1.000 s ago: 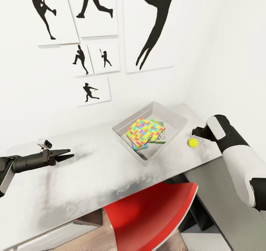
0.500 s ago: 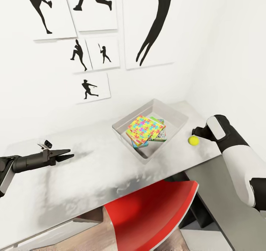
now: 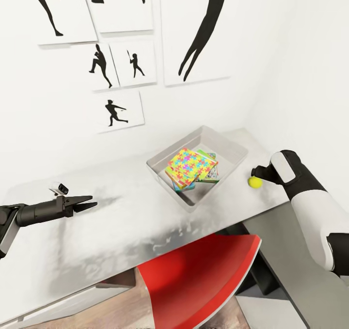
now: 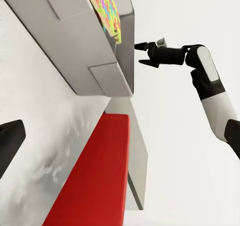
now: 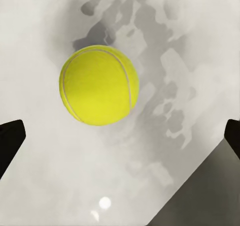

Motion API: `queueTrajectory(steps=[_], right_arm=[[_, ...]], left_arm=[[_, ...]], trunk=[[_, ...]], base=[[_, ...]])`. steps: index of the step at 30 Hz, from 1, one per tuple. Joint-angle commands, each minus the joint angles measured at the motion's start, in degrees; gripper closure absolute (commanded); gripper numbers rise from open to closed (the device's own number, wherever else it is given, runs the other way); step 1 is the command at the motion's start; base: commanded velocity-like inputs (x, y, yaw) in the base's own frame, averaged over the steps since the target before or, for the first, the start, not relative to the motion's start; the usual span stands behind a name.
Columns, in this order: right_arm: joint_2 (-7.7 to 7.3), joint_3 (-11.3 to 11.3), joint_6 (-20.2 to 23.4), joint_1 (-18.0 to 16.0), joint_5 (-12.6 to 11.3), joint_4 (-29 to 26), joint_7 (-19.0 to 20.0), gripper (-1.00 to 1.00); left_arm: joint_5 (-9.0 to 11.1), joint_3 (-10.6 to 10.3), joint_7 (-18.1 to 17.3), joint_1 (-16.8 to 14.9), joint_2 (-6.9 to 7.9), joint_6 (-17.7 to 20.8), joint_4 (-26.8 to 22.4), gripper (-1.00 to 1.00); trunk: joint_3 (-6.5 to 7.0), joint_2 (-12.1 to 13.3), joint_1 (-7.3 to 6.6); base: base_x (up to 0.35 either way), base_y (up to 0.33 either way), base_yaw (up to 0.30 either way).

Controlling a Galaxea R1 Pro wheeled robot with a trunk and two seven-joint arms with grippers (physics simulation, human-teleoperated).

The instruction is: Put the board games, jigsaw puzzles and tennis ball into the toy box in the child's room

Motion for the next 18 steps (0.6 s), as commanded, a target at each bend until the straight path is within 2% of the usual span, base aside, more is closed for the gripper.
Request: queueTrajectory(steps=[1,7,18], right_arm=[[-0.07,0.4,-0.4,-0.1,-0.6,0.0,-0.5,-1.0],[-0.11,0.4,-2.7,0.0,-0.6,0.0,-0.4,-1.0],[-0.07,0.4,-3.3,-0.1,-0.6,0.0,-0.5,-1.0]], left_arm=[[0.0,0.0,-0.2,0.0,0.02,0.6,0.0,-1.0],[0.0,0.0,-0.2,0.0,0.02,0.6,0.0,-1.0],[0.0,0.0,-0.2,0.0,0.02,0.6,0.0,-1.0]], trunk=[[-0.19,-0.1,0.03],[-0.76,-0.1,0.03],[-1.8,-0.1,0.03]], base=[[0.0,0.0,0.0],[0.0,0.0,0.0],[0.0,0.0,0.0]])
